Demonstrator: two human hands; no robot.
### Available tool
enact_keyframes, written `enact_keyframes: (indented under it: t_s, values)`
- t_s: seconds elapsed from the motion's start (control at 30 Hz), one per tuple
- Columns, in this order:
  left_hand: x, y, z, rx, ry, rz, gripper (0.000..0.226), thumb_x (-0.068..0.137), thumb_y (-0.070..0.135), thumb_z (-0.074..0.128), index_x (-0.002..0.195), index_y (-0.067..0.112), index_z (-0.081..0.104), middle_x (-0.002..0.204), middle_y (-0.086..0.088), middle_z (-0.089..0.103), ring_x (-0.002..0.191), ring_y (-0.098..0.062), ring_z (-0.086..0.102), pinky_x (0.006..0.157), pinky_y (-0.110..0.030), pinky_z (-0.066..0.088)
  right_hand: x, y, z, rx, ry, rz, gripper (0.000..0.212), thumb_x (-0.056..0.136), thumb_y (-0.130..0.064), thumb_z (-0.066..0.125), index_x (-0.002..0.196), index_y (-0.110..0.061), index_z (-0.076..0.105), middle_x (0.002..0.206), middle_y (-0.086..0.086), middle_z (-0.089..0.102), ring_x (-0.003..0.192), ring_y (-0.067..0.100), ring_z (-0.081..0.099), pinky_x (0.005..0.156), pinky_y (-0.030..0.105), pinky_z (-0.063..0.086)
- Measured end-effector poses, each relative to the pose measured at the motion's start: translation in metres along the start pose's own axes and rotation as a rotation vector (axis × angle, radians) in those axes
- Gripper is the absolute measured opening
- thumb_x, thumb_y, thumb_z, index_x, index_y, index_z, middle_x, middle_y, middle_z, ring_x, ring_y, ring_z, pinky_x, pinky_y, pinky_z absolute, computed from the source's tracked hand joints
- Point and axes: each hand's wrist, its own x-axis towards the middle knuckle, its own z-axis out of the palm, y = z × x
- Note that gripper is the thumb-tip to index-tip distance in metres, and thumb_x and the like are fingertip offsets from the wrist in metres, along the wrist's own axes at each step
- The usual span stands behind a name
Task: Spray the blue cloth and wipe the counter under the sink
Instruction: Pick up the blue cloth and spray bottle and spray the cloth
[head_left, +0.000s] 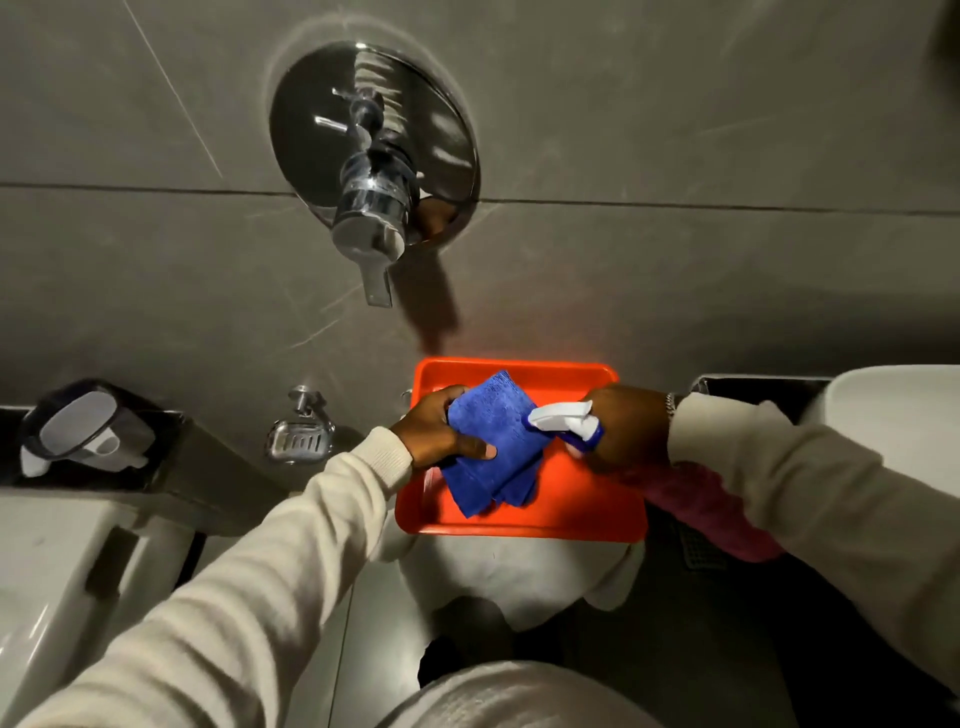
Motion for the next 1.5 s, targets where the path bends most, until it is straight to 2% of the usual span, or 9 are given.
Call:
enact_keyframes:
  t_s: [0.23,0.47,0.67,0.8,0.93,1.03,1.2,1.33,1.5]
  values:
    - [-0.001,0.019,-0.002,0.151,-0.034,0.06,0.052,0.062,-0.005,0.082,0.105,0.012,0.059,0.099,-0.008,0.067,0.095,-0.028,0.063,0.082,-0.04,0.057,-0.012,0.007,-0.001,0.126,0.136,-0.055,0.06,0.072,-0.032,0.081,0.124,-0.009,0.063,0.122,0.012,0.067,0.108,0.029,0.064,0.097,0.039,0.052]
    - [0.002,0.025,-0.007,0.105,-0.029,0.076,0.055,0.047,0.007,0.083,0.096,0.024,0.063,0.098,-0.009,0.068,0.09,-0.025,0.065,0.084,-0.047,0.057,-0.015,0.01,0.001,0.157,0.195,-0.045,0.059,0.07,-0.032,0.081,0.122,-0.008,0.065,0.116,0.012,0.068,0.103,0.028,0.064,0.093,0.039,0.054]
    - [0.006,0.027,-0.007,0.095,-0.026,0.095,0.053,0.054,-0.006,0.083,0.092,0.025,0.063,0.092,-0.003,0.067,0.089,-0.024,0.063,0.082,-0.044,0.057,-0.017,0.015,-0.005,0.162,0.303,-0.033,0.032,0.066,-0.028,0.086,0.082,-0.011,0.064,0.083,0.007,0.057,0.075,0.022,0.054,0.067,0.027,0.041]
    - [0.007,0.027,-0.007,0.042,-0.022,0.102,0.057,0.053,-0.005,0.082,0.097,0.025,0.063,0.096,-0.005,0.067,0.088,-0.021,0.064,0.078,-0.038,0.057,-0.014,0.025,-0.006,0.153,0.326,-0.075,0.046,0.067,-0.025,0.084,0.108,-0.008,0.069,0.089,0.009,0.066,0.078,0.023,0.06,0.075,0.033,0.053]
    - [0.008,0.023,-0.008,0.011,-0.035,0.086,0.057,0.06,-0.011,0.079,0.104,0.02,0.062,0.1,-0.008,0.068,0.093,-0.025,0.065,0.083,-0.041,0.057,-0.013,0.032,-0.008,0.369,0.495,-0.215,0.043,0.069,-0.003,0.076,0.107,-0.021,0.072,0.07,-0.006,0.068,0.058,0.003,0.059,0.07,0.028,0.048]
    - [0.006,0.017,-0.01,0.006,-0.043,0.061,0.054,0.063,-0.01,0.078,0.107,0.015,0.062,0.102,-0.01,0.069,0.094,-0.027,0.066,0.083,-0.041,0.057,-0.002,0.032,-0.007,0.63,0.705,-0.262,0.043,0.064,-0.004,0.067,0.095,-0.035,0.07,0.079,-0.004,0.075,0.061,0.018,0.068,0.068,0.032,0.059]
    - [0.001,0.004,-0.014,-0.019,-0.017,0.028,0.059,0.061,-0.009,0.079,0.113,0.008,0.059,0.105,-0.015,0.068,0.097,-0.032,0.065,0.084,-0.049,0.055,0.045,0.022,0.003,0.928,0.957,-0.279,0.035,0.061,-0.006,0.061,0.095,-0.015,0.069,0.096,0.007,0.073,0.077,0.034,0.071,0.078,0.053,0.059]
    - [-0.004,-0.002,-0.02,-0.015,-0.014,0.022,0.058,0.062,-0.009,0.078,0.114,0.009,0.058,0.104,-0.01,0.069,0.094,-0.026,0.066,0.064,-0.029,0.056,0.077,0.004,0.014,0.918,1.056,-0.308,0.039,0.063,-0.007,0.06,0.099,-0.018,0.069,0.092,0.0,0.07,0.081,0.017,0.068,0.082,0.027,0.055]
    - [-0.013,-0.008,-0.031,-0.086,0.001,0.052,0.064,0.054,-0.003,0.081,0.111,0.016,0.06,0.104,-0.007,0.068,0.095,-0.023,0.065,0.077,-0.037,0.057,0.093,-0.008,0.031,0.876,1.203,-0.256,0.024,0.073,-0.008,0.062,0.096,-0.006,0.069,0.082,0.009,0.072,0.074,0.023,0.068,0.074,0.01,0.048]
